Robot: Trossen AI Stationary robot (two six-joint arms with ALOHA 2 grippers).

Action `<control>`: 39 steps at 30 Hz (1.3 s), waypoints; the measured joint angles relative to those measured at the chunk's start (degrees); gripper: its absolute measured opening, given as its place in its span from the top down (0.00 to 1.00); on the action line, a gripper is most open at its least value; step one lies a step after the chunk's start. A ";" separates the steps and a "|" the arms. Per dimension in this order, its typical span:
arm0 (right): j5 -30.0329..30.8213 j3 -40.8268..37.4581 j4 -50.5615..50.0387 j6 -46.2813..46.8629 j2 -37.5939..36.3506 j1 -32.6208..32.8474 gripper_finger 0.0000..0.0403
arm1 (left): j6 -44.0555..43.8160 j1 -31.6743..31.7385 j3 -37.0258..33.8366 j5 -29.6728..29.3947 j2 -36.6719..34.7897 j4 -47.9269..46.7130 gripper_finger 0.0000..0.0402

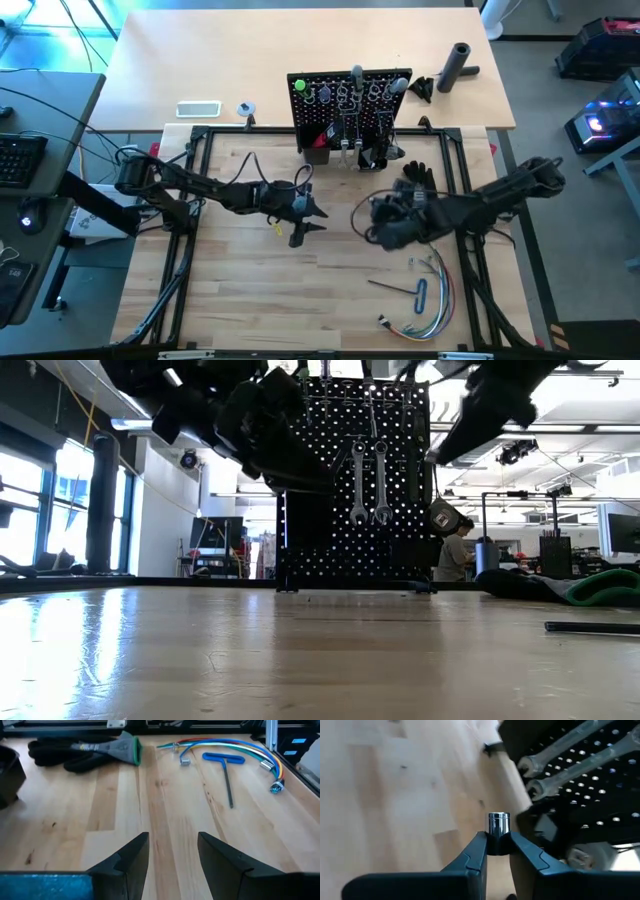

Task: Hang tools onto peg board
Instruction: Put the silver socket on the right black bin on the peg board

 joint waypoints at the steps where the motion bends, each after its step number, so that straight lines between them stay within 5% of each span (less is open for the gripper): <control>1: 0.02 0.00 0.46 -1.53 0.10 -1.38 0.88 | -0.28 0.00 0.00 0.00 0.00 -0.33 0.60; 18: -5.78 -0.02 8.23 -19.27 5.89 -18.70 0.88 | -0.43 -0.96 0.00 -0.07 0.00 -3.04 0.60; 39: -1.78 -0.04 11.43 -22.86 10.95 -26.01 0.88 | 0.42 -0.96 0.00 -0.11 0.00 -4.44 0.60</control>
